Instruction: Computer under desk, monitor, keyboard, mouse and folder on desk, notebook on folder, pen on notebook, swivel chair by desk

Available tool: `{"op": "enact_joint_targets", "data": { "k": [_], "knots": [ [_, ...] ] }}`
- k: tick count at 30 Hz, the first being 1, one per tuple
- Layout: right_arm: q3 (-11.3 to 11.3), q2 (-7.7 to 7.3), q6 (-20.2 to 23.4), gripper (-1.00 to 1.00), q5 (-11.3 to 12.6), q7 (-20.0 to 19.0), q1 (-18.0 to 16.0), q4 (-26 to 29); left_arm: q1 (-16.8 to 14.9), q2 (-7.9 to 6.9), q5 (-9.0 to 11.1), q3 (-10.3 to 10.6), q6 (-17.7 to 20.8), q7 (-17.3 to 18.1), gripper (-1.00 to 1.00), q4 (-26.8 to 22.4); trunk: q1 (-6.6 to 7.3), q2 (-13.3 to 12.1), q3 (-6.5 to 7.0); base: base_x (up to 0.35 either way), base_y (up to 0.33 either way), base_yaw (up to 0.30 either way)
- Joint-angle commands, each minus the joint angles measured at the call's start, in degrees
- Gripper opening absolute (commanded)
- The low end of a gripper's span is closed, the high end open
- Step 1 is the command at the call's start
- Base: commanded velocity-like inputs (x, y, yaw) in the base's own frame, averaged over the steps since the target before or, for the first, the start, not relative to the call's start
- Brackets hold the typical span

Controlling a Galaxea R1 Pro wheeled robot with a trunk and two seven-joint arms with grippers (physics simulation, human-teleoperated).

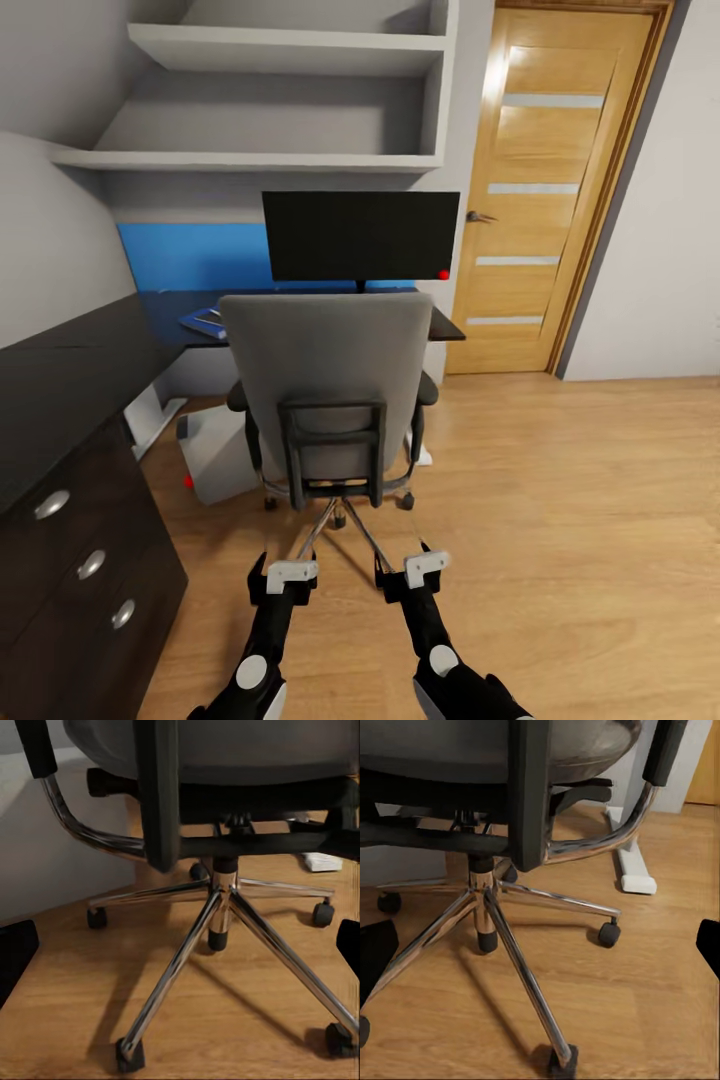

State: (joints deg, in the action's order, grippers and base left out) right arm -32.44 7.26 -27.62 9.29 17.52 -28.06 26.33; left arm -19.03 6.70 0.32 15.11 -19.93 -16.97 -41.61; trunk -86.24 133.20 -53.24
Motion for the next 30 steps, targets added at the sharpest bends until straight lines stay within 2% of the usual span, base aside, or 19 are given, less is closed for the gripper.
{"op": "enact_joint_targets", "data": {
  "k": [1, 7, 8, 11, 15, 19, 22, 25, 30],
  "knots": [
    [-0.5, -0.07, -0.2, 1.0, 0.6, 0.3, -0.1, 0.0, 0.0, -0.03, 0.2, 0.2, -0.1, -0.5, 1.0, 0.0, 0.27, -0.4, 0.13, -0.336, -0.132, 0.0],
    [-0.3, -0.26, -0.2, 1.0, 0.9, 0.4, -0.1, -1.9, 0.0, -0.31, 2.2, 0.2, -0.1, -0.7, 1.0, 0.7, 1.59, -2.8, 1.21, -0.336, -0.109, 0.0],
    [-0.3, -0.25, -0.3, 1.0, 1.0, 0.4, -0.1, -3.3, 0.0, -0.62, 2.4, 0.2, -0.1, -0.8, 1.0, 2.0, 1.81, -3.2, 1.39, -0.336, -0.047, 0.0],
    [-0.1, -0.25, -1.5, 1.0, 1.2, 0.3, -0.1, -10.9, 0.0, -1.19, 4.8, 0.2, -0.2, -0.9, 1.0, 7.6, 2.47, -4.4, 1.93, -0.214, -0.017, 0.0],
    [-0.1, -0.67, -7.0, 1.0, 1.3, 0.4, -0.1, -18.7, 0.0, -1.52, 7.4, 0.2, -0.2, -0.9, 1.0, 15.3, 3.35, -6.0, 2.65, -0.052, -0.004, 0.0],
    [-0.1, -0.85, -9.4, 1.0, 1.4, 0.4, -0.1, -23.6, 0.0, -1.57, 7.9, 0.3, -0.4, -0.9, 1.0, 20.3, 4.23, -7.6, 3.37, -0.012, -0.001, 0.0],
    [-0.1, -0.99, -10.3, 1.0, 1.4, 0.4, 0.1, -26.6, 0.0, -1.59, 8.1, 0.3, -0.6, -1.1, 1.0, 27.5, 4.88, -8.8, 3.91, -0.003, 0.0, 0.0],
    [0.0, -1.09, -10.9, 1.0, 1.5, 0.4, 2.0, -27.4, 0.0, -1.86, 8.2, 0.3, -1.3, -1.1, 1.0, 33.8, 5.54, -10.0, 4.44, 0.0, 0.0, 0.0],
    [-0.1, -1.05, -11.6, 1.0, 1.5, 0.4, 3.0, -27.7, 0.0, -2.01, 8.3, 0.3, -3.2, -1.1, 1.0, 36.6, 6.64, -12.0, 5.34, 0.0, 0.0, 0.0]
  ]
}}
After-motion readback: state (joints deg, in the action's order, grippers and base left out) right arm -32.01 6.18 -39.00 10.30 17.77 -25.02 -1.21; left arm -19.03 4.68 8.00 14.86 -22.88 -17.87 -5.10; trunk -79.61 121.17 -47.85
